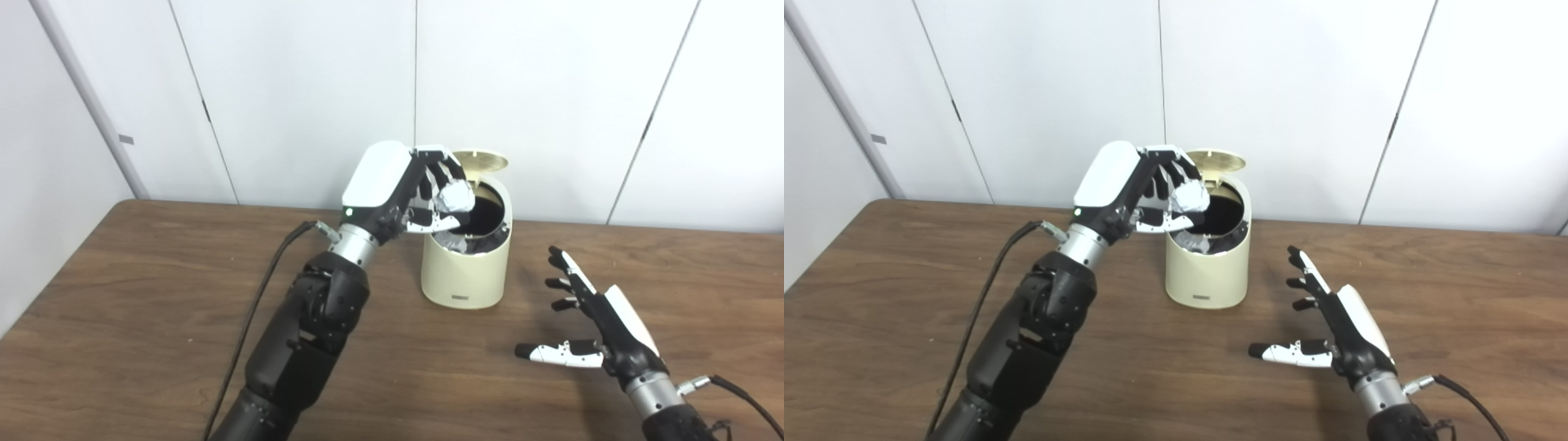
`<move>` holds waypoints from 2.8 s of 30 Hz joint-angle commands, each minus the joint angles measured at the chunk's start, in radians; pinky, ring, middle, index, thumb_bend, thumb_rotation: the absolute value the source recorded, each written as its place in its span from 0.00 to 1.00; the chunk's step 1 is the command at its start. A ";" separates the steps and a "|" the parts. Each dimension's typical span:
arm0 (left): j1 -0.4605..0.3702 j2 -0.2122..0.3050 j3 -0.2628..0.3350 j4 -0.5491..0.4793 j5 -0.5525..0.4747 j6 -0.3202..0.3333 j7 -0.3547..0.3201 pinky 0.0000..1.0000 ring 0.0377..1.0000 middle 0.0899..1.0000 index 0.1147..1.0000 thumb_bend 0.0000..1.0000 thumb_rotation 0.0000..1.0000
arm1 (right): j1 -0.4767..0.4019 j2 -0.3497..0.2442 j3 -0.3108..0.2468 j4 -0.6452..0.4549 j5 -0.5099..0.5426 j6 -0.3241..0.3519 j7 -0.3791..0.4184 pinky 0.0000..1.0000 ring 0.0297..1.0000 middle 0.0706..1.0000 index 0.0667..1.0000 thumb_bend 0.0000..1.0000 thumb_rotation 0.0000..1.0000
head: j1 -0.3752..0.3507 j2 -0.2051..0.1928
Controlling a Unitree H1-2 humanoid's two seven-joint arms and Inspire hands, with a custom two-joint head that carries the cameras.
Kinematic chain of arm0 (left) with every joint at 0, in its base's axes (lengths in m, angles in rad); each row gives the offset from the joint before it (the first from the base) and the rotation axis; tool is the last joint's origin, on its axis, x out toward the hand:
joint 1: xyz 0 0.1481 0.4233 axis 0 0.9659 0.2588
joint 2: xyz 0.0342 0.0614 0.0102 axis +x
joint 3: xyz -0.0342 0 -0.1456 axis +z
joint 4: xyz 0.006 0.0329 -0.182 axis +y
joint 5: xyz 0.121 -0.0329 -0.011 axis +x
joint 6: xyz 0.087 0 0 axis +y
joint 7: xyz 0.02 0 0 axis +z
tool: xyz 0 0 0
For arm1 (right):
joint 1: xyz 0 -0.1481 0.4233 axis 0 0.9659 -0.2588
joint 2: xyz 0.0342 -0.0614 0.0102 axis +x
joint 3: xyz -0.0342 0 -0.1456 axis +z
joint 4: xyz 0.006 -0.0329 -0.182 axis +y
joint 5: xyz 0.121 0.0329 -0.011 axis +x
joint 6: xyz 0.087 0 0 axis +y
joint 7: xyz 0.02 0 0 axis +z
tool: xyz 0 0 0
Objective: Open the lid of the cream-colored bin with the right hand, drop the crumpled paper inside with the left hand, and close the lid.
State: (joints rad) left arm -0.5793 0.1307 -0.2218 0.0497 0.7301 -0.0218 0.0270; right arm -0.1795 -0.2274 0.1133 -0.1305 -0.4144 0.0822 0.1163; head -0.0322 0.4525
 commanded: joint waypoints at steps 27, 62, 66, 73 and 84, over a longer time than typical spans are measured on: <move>-0.148 -0.021 -0.076 0.217 0.092 -0.069 0.196 0.34 0.35 0.47 0.45 0.50 0.00 | -0.007 0.015 -0.008 -0.062 -0.003 0.004 -0.021 0.70 0.85 0.95 0.97 0.80 0.26 | -0.024 0.020; -0.157 0.037 -0.161 0.169 0.257 0.087 0.110 0.45 0.55 0.61 0.65 0.91 0.06 | 0.011 0.018 -0.017 -0.090 0.009 0.035 -0.012 0.68 0.84 0.95 0.98 0.80 0.27 | -0.015 0.054; -0.159 0.035 -0.161 0.170 0.255 0.091 0.108 0.45 0.55 0.61 0.65 0.90 0.06 | 0.007 0.015 -0.018 -0.092 0.012 0.037 -0.011 0.69 0.84 0.95 0.98 0.80 0.25 | -0.014 0.056; -0.158 0.032 -0.157 0.171 0.252 0.086 0.119 0.44 0.55 0.60 0.64 0.88 0.06 | 0.003 0.010 -0.018 -0.094 0.010 0.034 -0.010 0.69 0.85 0.95 0.97 0.80 0.23 | -0.011 0.058; -0.126 0.039 -0.134 0.108 0.202 0.087 0.076 0.42 0.46 0.50 0.53 0.82 0.05 | -0.004 0.006 -0.015 -0.092 0.015 0.038 -0.001 0.70 0.85 0.96 0.98 0.80 0.23 | -0.006 0.060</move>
State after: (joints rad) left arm -0.6754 0.1569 -0.3685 0.1922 0.9348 0.0613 0.0994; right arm -0.1483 -0.2135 0.1051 -0.1840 -0.4076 0.1323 0.1176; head -0.0383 0.5123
